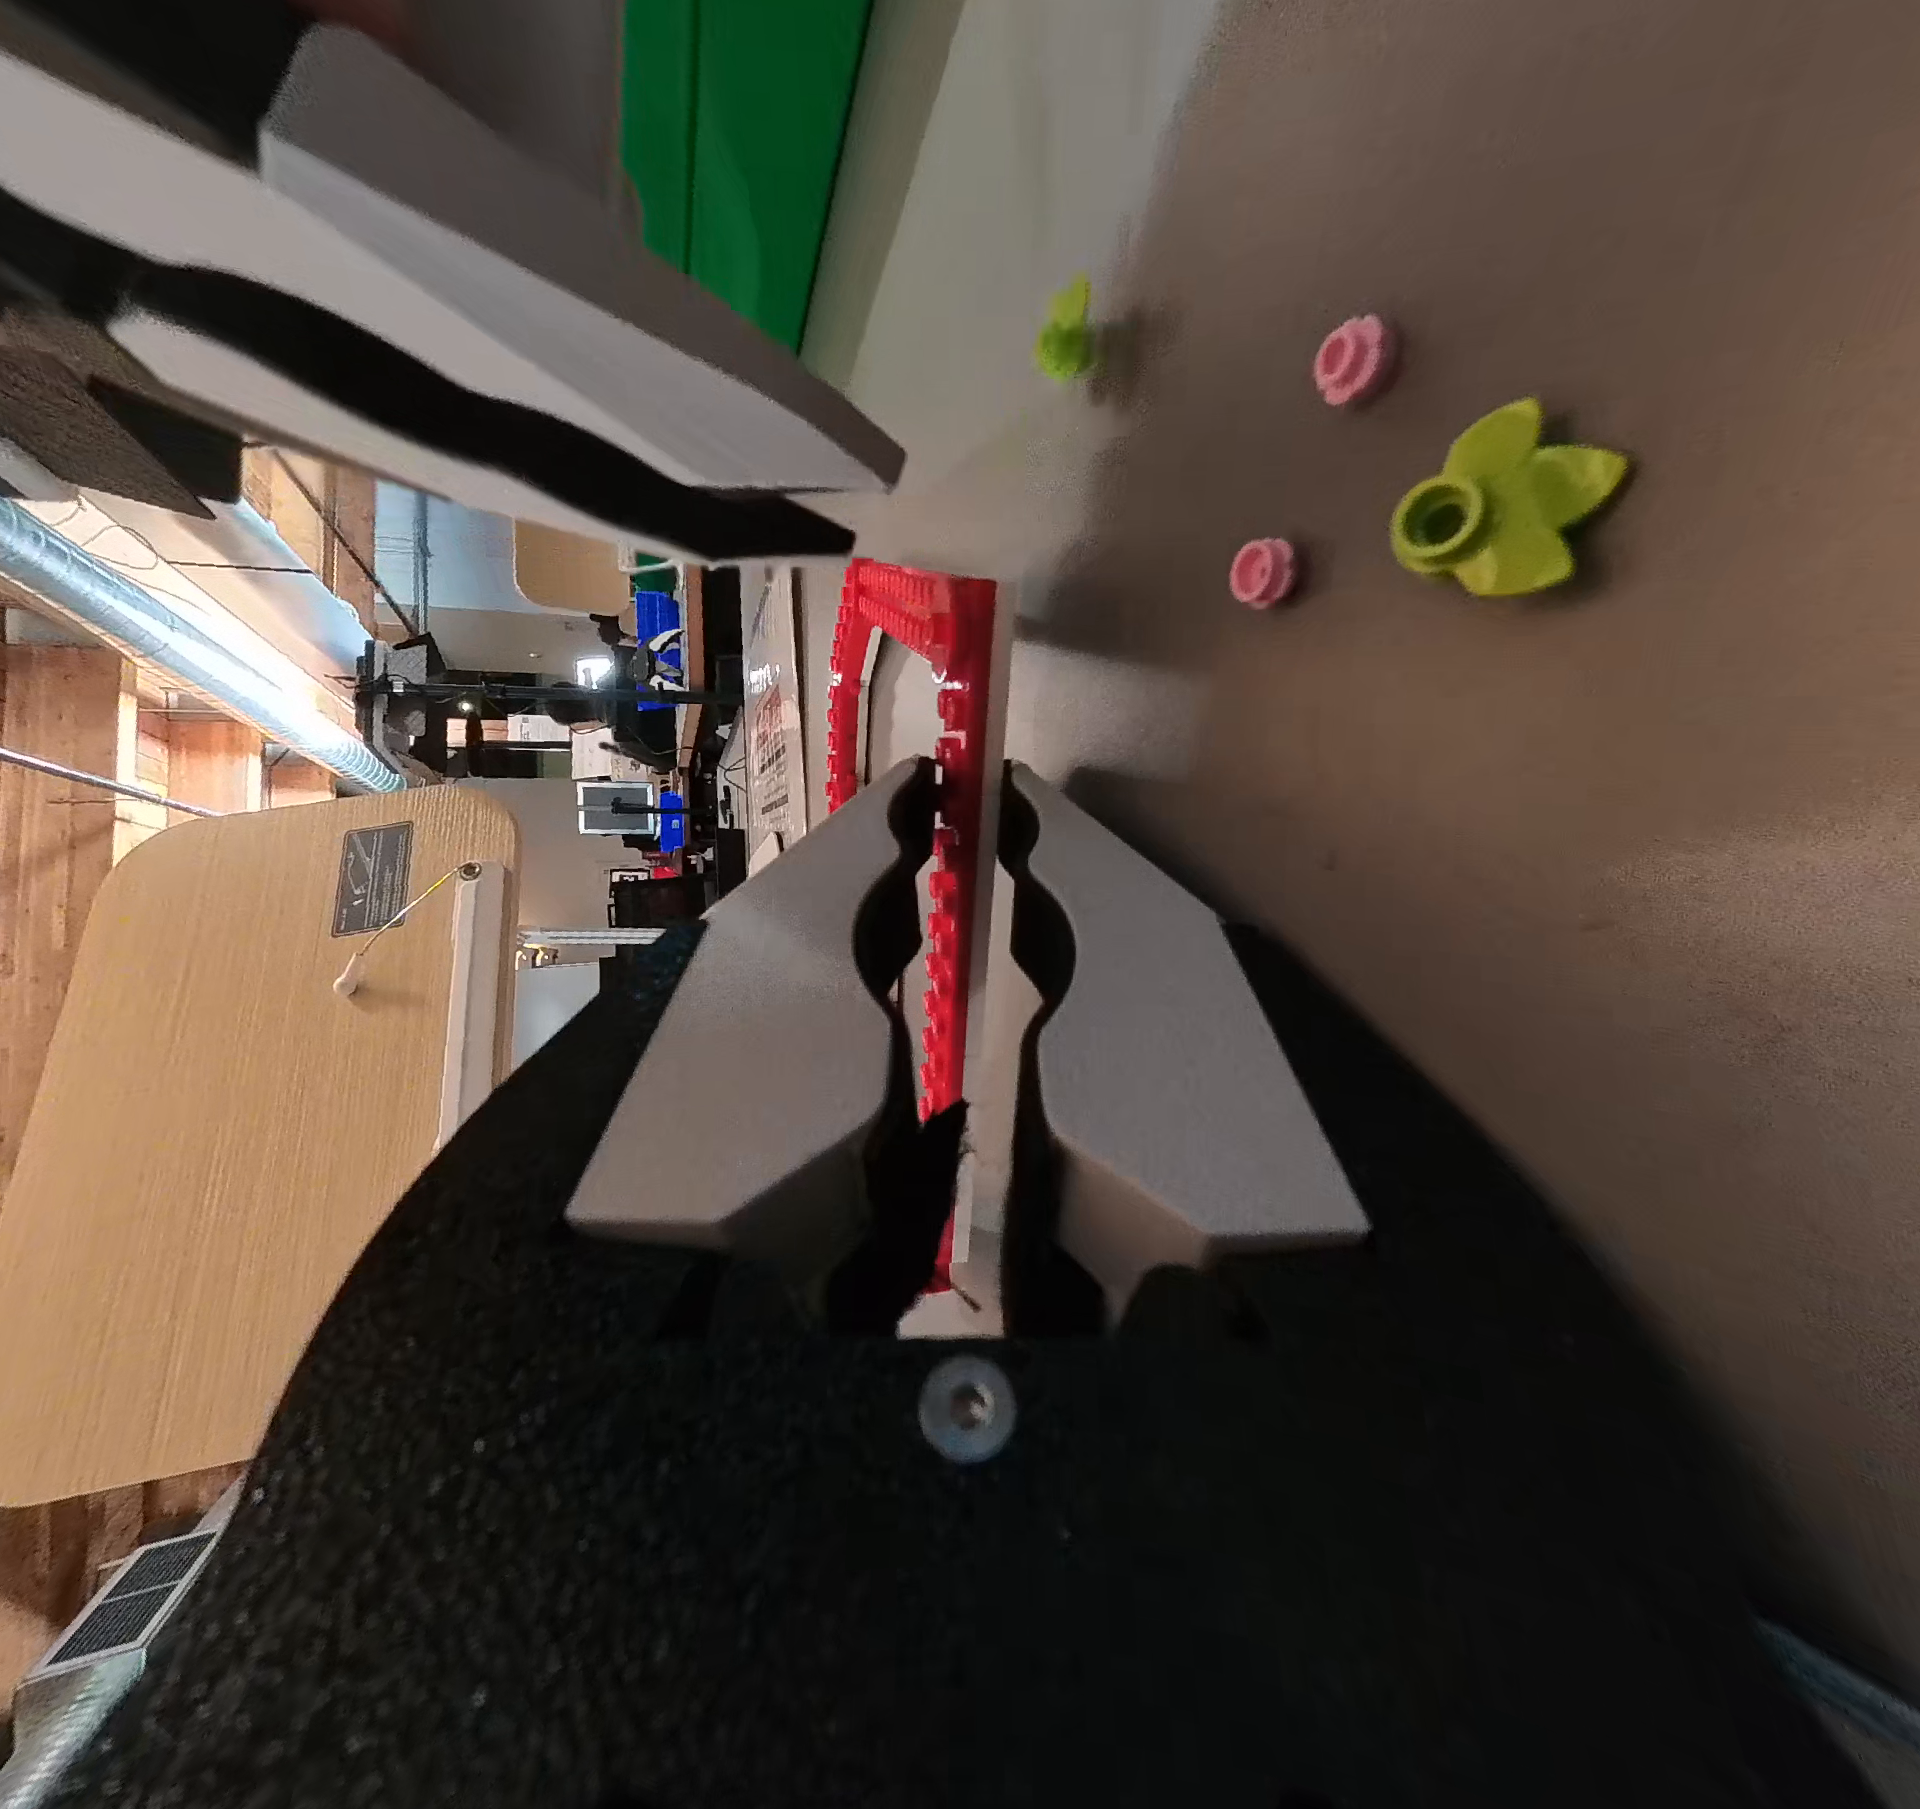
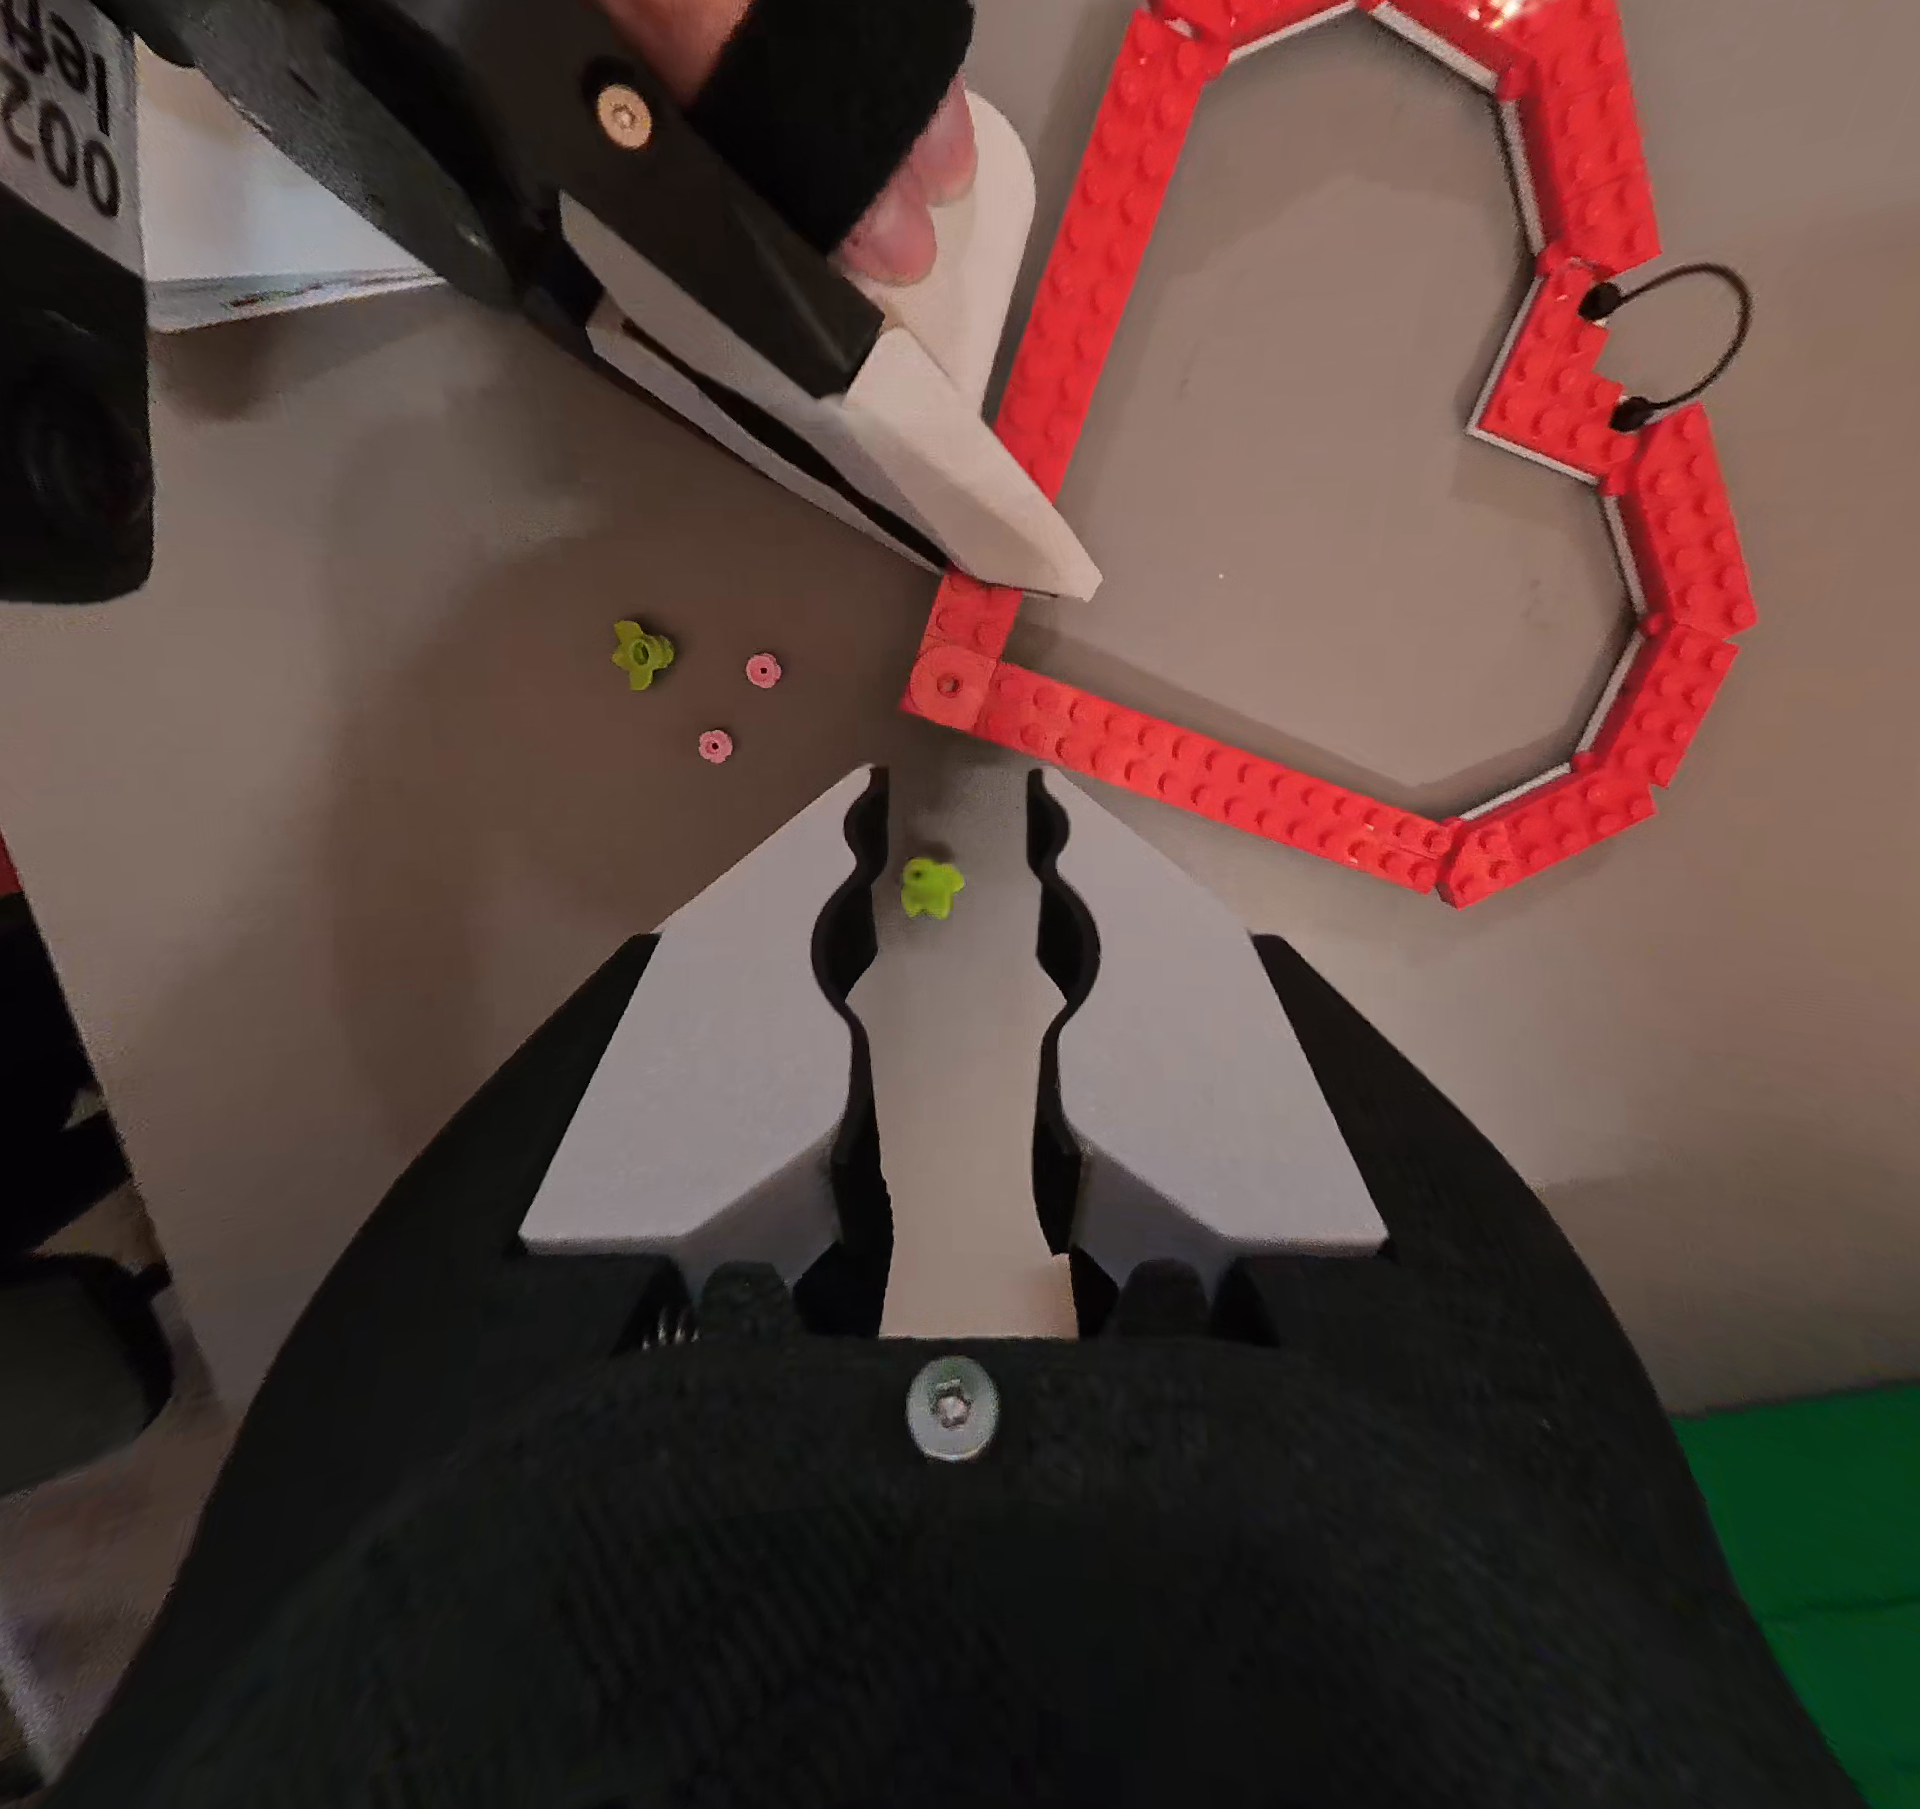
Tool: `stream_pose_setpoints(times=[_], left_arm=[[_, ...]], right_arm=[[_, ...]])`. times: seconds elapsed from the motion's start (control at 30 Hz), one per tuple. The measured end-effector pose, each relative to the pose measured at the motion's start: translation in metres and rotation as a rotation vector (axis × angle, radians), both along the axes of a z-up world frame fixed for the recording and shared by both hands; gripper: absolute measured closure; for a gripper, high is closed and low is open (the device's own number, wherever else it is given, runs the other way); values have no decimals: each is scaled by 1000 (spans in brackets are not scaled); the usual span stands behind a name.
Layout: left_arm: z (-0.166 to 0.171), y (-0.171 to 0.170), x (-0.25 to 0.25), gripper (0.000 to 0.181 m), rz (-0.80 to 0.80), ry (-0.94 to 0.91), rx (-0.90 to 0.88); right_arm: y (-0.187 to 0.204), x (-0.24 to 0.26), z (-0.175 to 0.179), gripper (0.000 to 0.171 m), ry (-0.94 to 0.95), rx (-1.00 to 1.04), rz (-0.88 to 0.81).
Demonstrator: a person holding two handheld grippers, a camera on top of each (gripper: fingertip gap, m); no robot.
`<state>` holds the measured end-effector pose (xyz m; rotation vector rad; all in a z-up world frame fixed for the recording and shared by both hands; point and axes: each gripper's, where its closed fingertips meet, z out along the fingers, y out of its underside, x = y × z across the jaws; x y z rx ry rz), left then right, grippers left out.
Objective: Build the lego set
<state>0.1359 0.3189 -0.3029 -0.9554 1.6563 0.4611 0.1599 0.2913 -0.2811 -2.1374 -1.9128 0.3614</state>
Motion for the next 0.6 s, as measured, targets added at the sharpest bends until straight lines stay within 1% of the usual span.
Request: stream_pose_setpoints(times=[0.03,0.17,0.37,0.5,0.6], left_arm=[[0,0,0,173,0,0,-1],[0,0,0,173,1,0,-1],[0,0,0,173,1,-1,-2],[0,0,0,172,1,-1,-1],[0,0,0,172,1,0,-1]], right_arm=[[0,3,1,144,15,21,-10],[-5,18,-1,144,82,23,-68],[-19,38,-8,148,270,0,-173],[-26,51,-20,149,304,22,-246],[-29,54,-22,152,361,27,-286]])
